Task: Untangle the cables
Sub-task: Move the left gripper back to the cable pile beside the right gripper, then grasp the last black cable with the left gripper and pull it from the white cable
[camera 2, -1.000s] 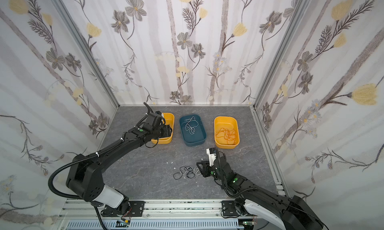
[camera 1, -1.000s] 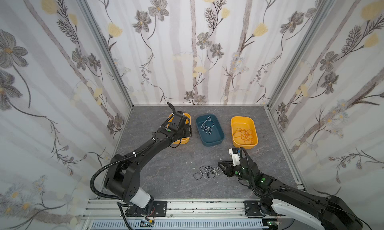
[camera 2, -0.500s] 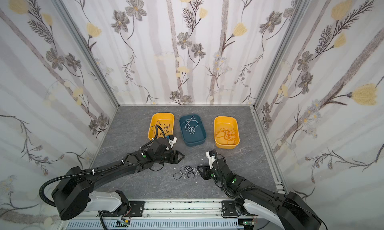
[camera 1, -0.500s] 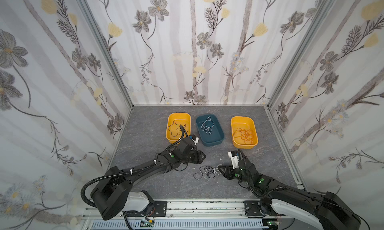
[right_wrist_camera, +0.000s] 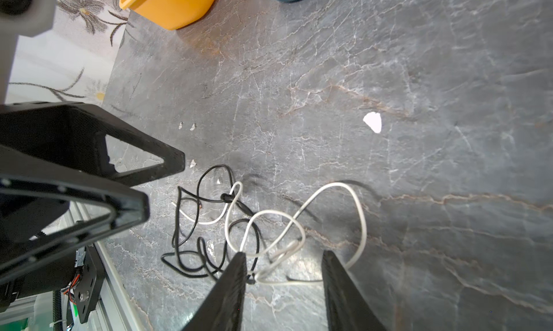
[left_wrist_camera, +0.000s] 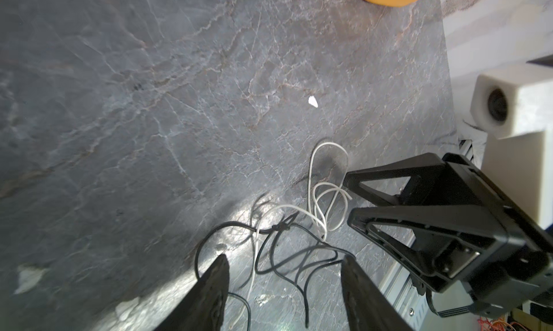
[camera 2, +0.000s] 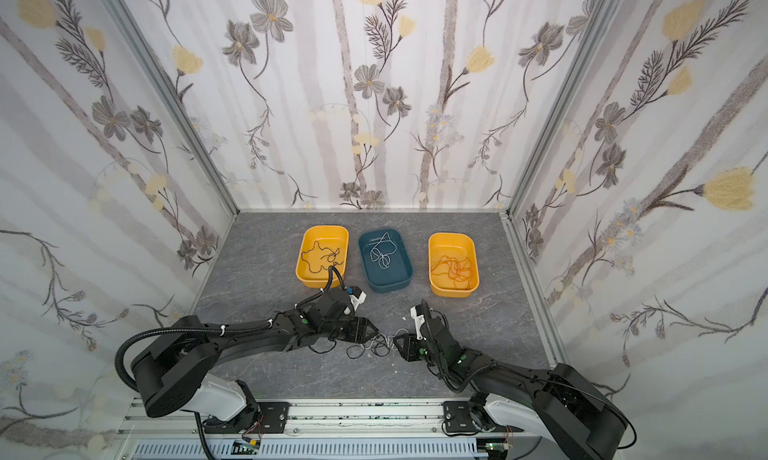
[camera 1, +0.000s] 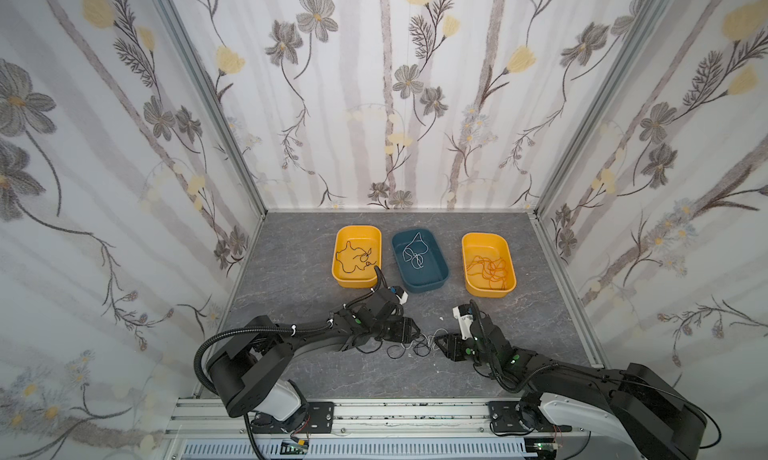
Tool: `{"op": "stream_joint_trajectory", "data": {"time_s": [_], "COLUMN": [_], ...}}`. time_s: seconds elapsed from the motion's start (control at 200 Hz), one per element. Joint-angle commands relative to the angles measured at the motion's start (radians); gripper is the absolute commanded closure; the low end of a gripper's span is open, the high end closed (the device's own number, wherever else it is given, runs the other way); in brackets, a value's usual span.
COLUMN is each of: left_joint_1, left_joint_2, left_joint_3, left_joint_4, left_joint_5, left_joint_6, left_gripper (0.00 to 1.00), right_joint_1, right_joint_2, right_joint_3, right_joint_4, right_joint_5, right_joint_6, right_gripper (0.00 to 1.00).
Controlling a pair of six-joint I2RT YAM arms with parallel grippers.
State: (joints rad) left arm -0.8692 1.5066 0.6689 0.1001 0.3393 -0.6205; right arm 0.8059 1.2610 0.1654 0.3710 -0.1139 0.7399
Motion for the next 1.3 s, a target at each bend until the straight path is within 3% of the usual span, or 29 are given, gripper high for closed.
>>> {"op": "stream_joint_trajectory", "data": {"time_s": [0.0,0.295,0.59,0.794,0.999,1.299], "left_joint_1": [-0.002,-0.009,-0.009,-0.009,-0.007,0.008], "left_joint_2": [0.017,0.088,0.14,0.081,0.003,-0.139], "left_joint_3": [-0.015,-0.04,0.007,0.0,0.001,0.001], "left_joint_4": [0.068,0.16,0.129,0.099,0.047,-0.041], "left_joint_5": [0.041,0.054,0.041,0.009,-0.024,-0.106], "left_joint_6": [0.005,0.011,0.023,0.028,0.039,0.031], "left_gripper": [0.41,0.5,0.72,0.89,0.95,1.0], "right_joint_1": [0.004,0.007,0.007,0.007,0.006,-0.004], "right_joint_2": [0.031,0.104,0.12,0.104,0.057,-0.012], "right_joint_3": [0.008,0.019,0.018,0.011,-0.007,-0.044], "right_joint_4": [0.101,0.154,0.165,0.152,0.102,0.029], "right_joint_5": [-0.03,-0.055,-0.04,0.001,0.065,0.152], "right_joint_6": [0.009,0.013,0.018,0.019,0.022,0.039], "right_gripper": [0.58,0.6,0.65,0.79,0.91,0.99]}}
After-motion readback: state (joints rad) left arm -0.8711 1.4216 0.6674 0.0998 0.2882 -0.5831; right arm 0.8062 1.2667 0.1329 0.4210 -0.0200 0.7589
